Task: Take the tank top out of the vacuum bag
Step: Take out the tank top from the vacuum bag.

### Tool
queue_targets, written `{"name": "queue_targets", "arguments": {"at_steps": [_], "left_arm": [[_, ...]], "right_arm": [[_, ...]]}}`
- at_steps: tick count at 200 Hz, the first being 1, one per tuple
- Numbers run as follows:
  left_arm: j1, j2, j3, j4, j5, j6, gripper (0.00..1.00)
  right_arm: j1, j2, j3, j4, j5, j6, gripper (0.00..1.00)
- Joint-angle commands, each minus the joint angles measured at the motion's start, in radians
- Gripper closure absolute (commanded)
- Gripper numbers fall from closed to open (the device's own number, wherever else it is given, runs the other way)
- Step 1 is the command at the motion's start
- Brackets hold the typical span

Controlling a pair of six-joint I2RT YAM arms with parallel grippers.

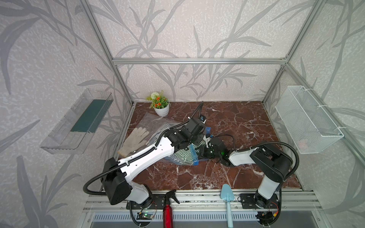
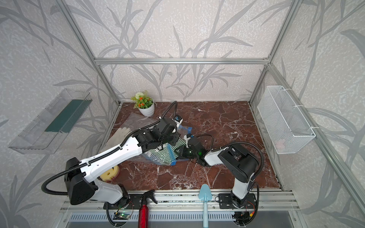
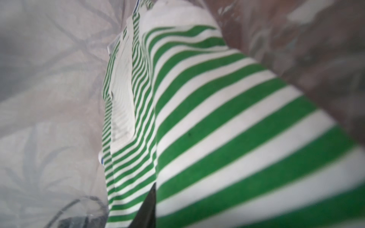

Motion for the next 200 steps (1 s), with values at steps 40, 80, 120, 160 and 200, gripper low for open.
{"name": "queue_targets", "arguments": {"at_steps": [40, 80, 120, 160, 200], "left_arm": [[0.006, 0.001, 0.027, -0.003, -0.009, 0.006, 1.0], [0.005, -0.003, 0.027, -0.003, -0.033, -0.001, 1.0], [0.006, -0.011, 0.025, -0.005, -0.058, 0.013, 1.0], [0.008, -0.022, 0.024, -0.006, -0.058, 0.009, 1.0], [0.007, -0.031, 0.02, -0.005, -0.058, 0.01, 1.0]], "right_arm": [[0.006, -0.066, -0.015, 0.008, 0.002, 0.003, 1.0], [0.015, -0.2, -0.036, -0.072, 0.023, -0.018, 1.0], [0.019, -0.316, -0.039, -0.193, 0.04, -0.041, 1.0], [0.019, -0.441, -0.047, -0.319, 0.071, -0.063, 1.0], [0.019, -0.575, -0.047, -0.464, 0.11, -0.065, 1.0]]}}
